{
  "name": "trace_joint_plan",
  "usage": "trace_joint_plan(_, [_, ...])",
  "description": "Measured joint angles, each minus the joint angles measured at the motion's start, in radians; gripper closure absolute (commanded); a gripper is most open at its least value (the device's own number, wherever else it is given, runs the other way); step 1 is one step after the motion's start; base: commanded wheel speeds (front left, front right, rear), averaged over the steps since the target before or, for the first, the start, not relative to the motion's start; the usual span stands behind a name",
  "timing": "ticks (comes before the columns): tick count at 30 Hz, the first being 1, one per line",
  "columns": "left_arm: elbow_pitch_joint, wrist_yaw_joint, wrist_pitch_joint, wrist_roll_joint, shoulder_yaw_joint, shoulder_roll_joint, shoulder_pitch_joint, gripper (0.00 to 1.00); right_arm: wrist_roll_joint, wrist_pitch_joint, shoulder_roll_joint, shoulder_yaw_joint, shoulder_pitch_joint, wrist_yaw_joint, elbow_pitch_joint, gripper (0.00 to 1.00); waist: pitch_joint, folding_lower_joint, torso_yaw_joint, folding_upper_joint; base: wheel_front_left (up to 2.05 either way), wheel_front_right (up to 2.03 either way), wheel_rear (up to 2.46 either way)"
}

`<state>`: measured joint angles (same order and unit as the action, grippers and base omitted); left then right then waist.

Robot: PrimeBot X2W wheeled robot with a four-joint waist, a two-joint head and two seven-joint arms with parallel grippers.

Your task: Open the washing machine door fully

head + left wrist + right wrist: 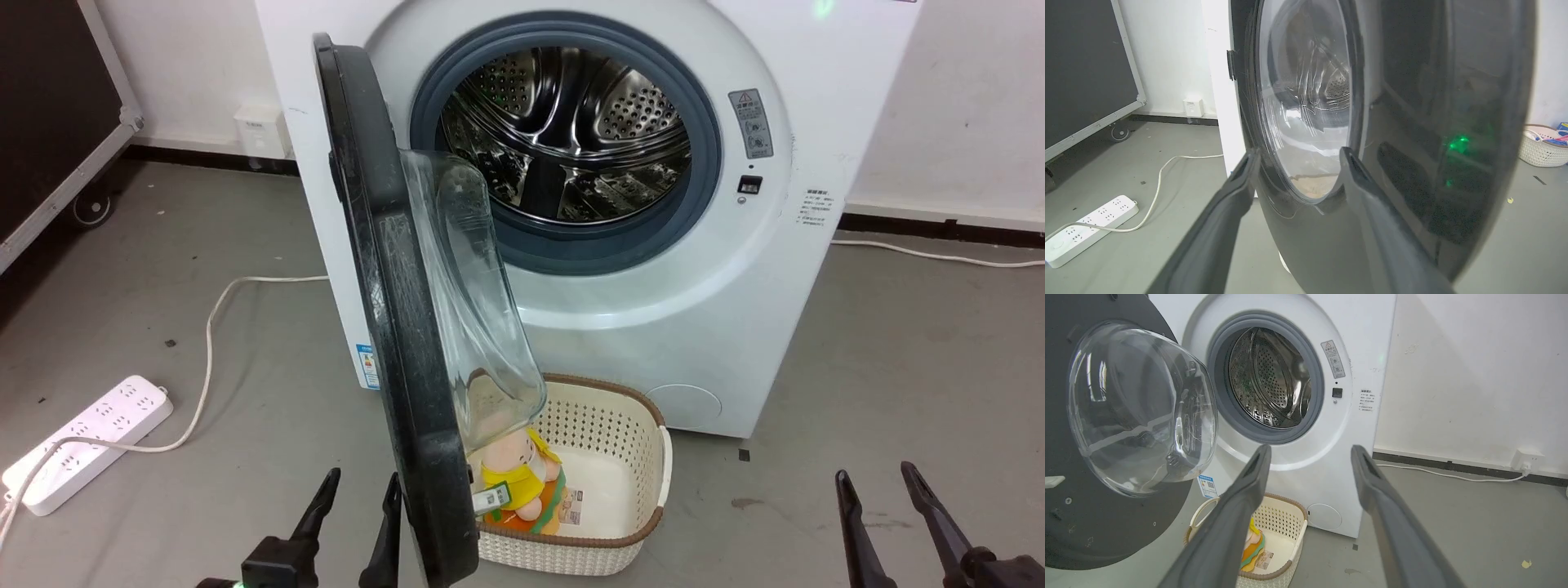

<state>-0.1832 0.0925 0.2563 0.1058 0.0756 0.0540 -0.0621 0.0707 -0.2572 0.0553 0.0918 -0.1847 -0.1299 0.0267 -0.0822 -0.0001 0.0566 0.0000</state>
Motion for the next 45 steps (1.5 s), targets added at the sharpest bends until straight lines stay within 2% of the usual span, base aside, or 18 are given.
trace_joint_plan(1, [-0.001, 0.000, 0.000, 0.000, 0.000, 0.000, 0.000, 0.74, 0.000, 0.000, 0.000, 0.000, 0.000, 0.000, -0.001, 0.00, 0.000, 0.0000, 0.000, 0.0000, 0.00, 0.00, 0.00])
trace_joint_plan(2, [-0.003, 0.004, 0.000, 0.000, 0.001, 0.000, 0.000, 1.00, 0.000, 0.000, 0.000, 0.000, 0.000, 0.000, -0.002, 0.00, 0.000, 0.0001, 0.001, 0.0000, 0.00, 0.00, 0.00])
trace_joint_plan(10, [0.059, -0.001, 0.000, 0.000, -0.030, -0.001, 0.000, 1.00, 0.001, 0.000, 0.000, -0.007, 0.000, 0.000, -0.016, 0.00, -0.002, 0.0002, 0.006, 0.0000, 0.00, 0.00, 0.00])
trace_joint_plan(18, [0.350, -0.060, 0.001, 0.067, -0.097, -0.004, 0.033, 1.00, 0.002, 0.000, -0.001, -0.007, 0.000, 0.000, -0.021, 0.00, -0.005, 0.0002, 0.010, 0.0000, 0.00, 0.00, 0.00])
trace_joint_plan(21, [0.449, -0.082, 0.001, 0.085, -0.085, -0.004, 0.063, 1.00, 0.005, 0.000, -0.001, -0.007, 0.000, 0.000, -0.023, 0.00, -0.006, 0.0001, 0.011, 0.0000, 0.00, 0.00, 0.00])
trace_joint_plan(27, [0.536, -0.072, 0.001, 0.045, 0.013, -0.004, 0.081, 1.00, 0.010, 0.000, -0.001, -0.011, 0.001, 0.000, -0.029, 0.00, -0.004, 0.0001, 0.011, 0.0000, 0.00, 0.00, 0.00])
trace_joint_plan(31, [0.509, -0.045, 0.001, 0.020, 0.119, -0.004, 0.079, 1.00, 0.012, 0.000, -0.001, -0.014, 0.001, 0.000, -0.033, 0.00, -0.001, 0.0001, 0.008, 0.0000, 0.00, 0.00, 0.00])
trace_joint_plan(37, [0.328, 0.001, -0.010, 0.004, 0.261, -0.001, 0.018, 1.00, 0.019, 0.000, -0.001, -0.011, 0.003, 0.000, -0.041, 0.00, 0.006, 0.0001, 0.000, 0.0000, 0.00, 0.00, 0.00])
trace_joint_plan(42, [0.186, 0.006, -0.050, 0.025, 0.295, -0.001, 0.002, 1.00, 0.019, 0.000, -0.001, -0.009, 0.004, 0.000, -0.045, 0.00, 0.012, 0.0001, -0.003, 0.0000, 0.00, 0.00, 0.00])
trace_joint_plan(45, [0.120, -0.015, -0.053, 0.036, 0.286, -0.002, 0.003, 1.00, 0.019, 0.000, -0.001, -0.007, 0.004, 0.000, -0.048, 0.00, 0.014, 0.0001, -0.002, 0.0000, 0.00, 0.00, 0.00])
